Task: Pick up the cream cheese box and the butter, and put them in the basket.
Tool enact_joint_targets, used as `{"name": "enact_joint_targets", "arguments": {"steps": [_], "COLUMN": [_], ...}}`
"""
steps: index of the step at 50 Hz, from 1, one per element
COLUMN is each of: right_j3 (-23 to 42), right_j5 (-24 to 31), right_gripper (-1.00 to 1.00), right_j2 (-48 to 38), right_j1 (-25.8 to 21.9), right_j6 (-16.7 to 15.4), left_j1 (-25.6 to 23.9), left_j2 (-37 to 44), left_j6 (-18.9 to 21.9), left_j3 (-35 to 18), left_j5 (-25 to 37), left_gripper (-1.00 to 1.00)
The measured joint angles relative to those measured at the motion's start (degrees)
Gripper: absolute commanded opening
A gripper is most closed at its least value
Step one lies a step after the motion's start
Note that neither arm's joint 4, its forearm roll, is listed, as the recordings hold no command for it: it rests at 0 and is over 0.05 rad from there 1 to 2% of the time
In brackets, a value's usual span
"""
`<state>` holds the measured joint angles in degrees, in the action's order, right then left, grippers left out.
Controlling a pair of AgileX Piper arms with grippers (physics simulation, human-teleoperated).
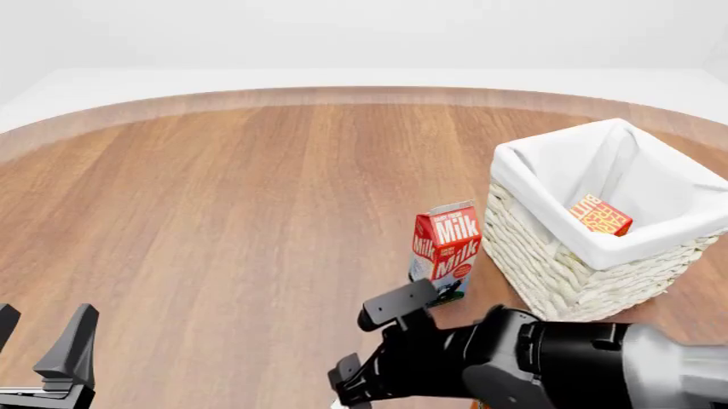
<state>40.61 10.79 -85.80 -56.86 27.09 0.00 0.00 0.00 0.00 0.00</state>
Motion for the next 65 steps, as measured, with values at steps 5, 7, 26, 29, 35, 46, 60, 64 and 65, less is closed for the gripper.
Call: {"name": "enact_joint_targets", "arguments": {"steps": [5,7,26,29,35,46,60,64,65], "right_j3": [-0.2,-0.3,-1.7,-2.0,-2.2,-2.6,-2.5,-2.4,-2.4], "right_j5": [-0.8,-1.1,-4.1,-4.6,-5.1,-6.1,-6.6,-6.9,-7.0], "right_gripper": [1.0,1.0,1.0,1.0,1.0,1.0,1.0,1.0,1.0], "right_j2": [-0.8,-1.2,-4.0,-4.4,-5.2,-6.3,-8.0,-8.7,-8.9], "right_j1": [-0.3,-0.4,-1.6,-1.9,-2.4,-2.9,-3.0,-3.2,-3.2], "right_j6": [0.4,0.6,2.5,2.8,3.4,4.0,4.0,4.1,4.2], "left_j1": [0.0,0.0,0.0,0.0,0.0,0.0,0.0,0.0,0.0], "left_j2": [0.0,0.0,0.0,0.0,0.0,0.0,0.0,0.0,0.0], "left_j6": [0.0,0.0,0.0,0.0,0.0,0.0,0.0,0.0,0.0], "left_j3": [0.0,0.0,0.0,0.0,0.0,0.0,0.0,0.0,0.0], "left_j5": [0.0,0.0,0.0,0.0,0.0,0.0,0.0,0.0,0.0], "left_gripper": [1.0,1.0,1.0,1.0,1.0,1.0,1.0,1.0,1.0]}}
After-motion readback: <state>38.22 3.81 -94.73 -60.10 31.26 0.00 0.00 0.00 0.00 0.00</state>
